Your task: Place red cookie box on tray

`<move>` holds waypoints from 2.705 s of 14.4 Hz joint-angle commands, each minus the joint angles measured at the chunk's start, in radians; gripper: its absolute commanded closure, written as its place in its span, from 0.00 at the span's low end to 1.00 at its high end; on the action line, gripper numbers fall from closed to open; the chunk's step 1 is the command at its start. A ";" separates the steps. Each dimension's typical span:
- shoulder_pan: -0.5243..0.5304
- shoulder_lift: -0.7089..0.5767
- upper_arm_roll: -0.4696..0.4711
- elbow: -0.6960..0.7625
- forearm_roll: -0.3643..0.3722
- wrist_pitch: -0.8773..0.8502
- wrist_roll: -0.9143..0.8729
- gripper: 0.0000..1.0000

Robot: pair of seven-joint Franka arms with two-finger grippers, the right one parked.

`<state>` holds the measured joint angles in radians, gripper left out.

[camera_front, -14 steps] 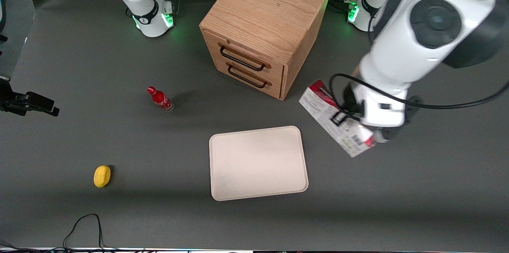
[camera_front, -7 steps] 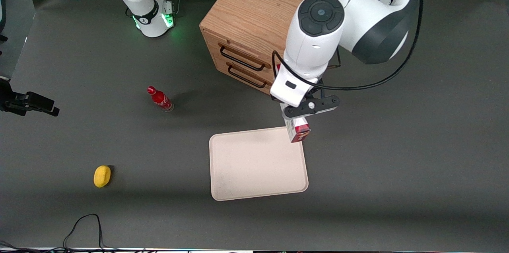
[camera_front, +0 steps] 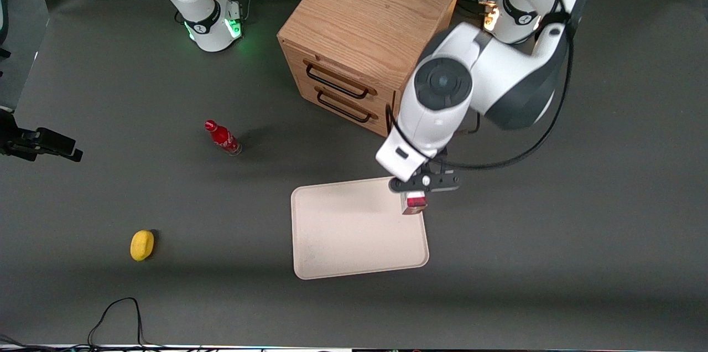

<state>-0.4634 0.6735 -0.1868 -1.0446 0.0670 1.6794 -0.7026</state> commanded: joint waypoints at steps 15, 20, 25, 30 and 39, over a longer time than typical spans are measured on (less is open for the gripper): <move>0.012 0.290 0.062 0.026 0.014 0.315 0.000 1.00; 0.011 0.287 0.064 0.011 0.049 0.322 0.003 0.05; 0.008 0.204 0.058 0.008 0.051 0.211 0.000 0.00; -0.015 0.003 0.052 0.002 0.047 -0.022 -0.043 0.00; 0.096 -0.458 0.059 -0.389 0.045 -0.116 0.044 0.00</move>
<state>-0.4351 0.3587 -0.1276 -1.2300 0.1072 1.5035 -0.7164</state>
